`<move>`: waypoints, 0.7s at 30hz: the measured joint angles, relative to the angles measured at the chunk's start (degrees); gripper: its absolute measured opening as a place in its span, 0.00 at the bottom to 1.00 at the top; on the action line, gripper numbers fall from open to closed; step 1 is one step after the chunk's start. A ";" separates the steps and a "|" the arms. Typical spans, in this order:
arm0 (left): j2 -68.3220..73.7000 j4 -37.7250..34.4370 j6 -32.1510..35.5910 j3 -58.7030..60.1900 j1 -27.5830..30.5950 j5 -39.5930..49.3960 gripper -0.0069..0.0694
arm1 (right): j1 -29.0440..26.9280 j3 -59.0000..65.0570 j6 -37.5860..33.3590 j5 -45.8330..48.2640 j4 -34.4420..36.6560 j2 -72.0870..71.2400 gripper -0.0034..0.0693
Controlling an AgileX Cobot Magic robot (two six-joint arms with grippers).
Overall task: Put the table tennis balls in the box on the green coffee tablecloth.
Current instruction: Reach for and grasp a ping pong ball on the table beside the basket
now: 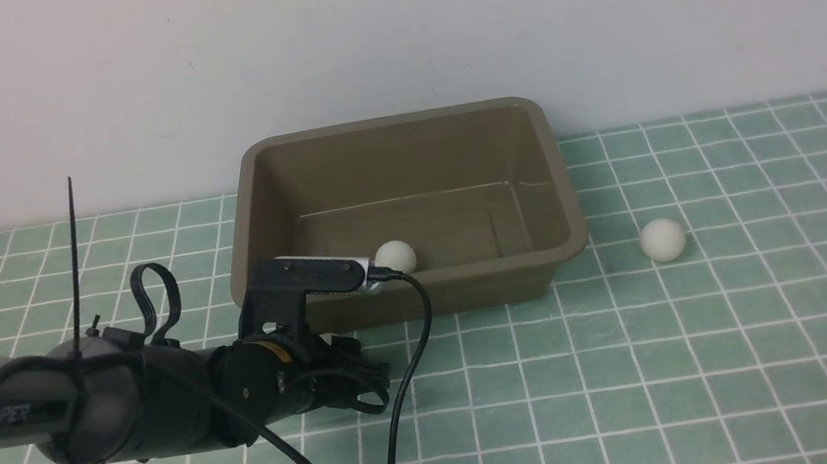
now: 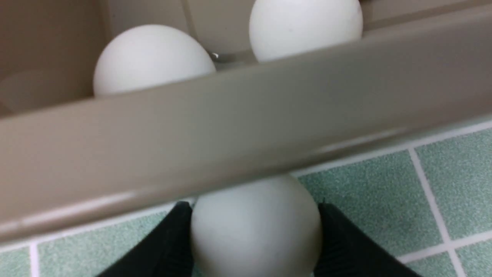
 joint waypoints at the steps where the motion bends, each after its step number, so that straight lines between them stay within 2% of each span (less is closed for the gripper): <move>1: 0.00 0.00 0.00 0.00 0.00 0.06 0.55 | 0.00 0.00 0.00 0.00 0.00 0.00 0.03; 10: -0.14 0.07 -0.02 -0.48 0.00 2.74 0.55 | 0.00 0.00 0.00 0.00 0.00 0.00 0.03; 21: -3.77 0.39 -0.02 -0.48 0.00 14.44 0.55 | 0.00 0.00 0.00 0.00 0.00 0.00 0.03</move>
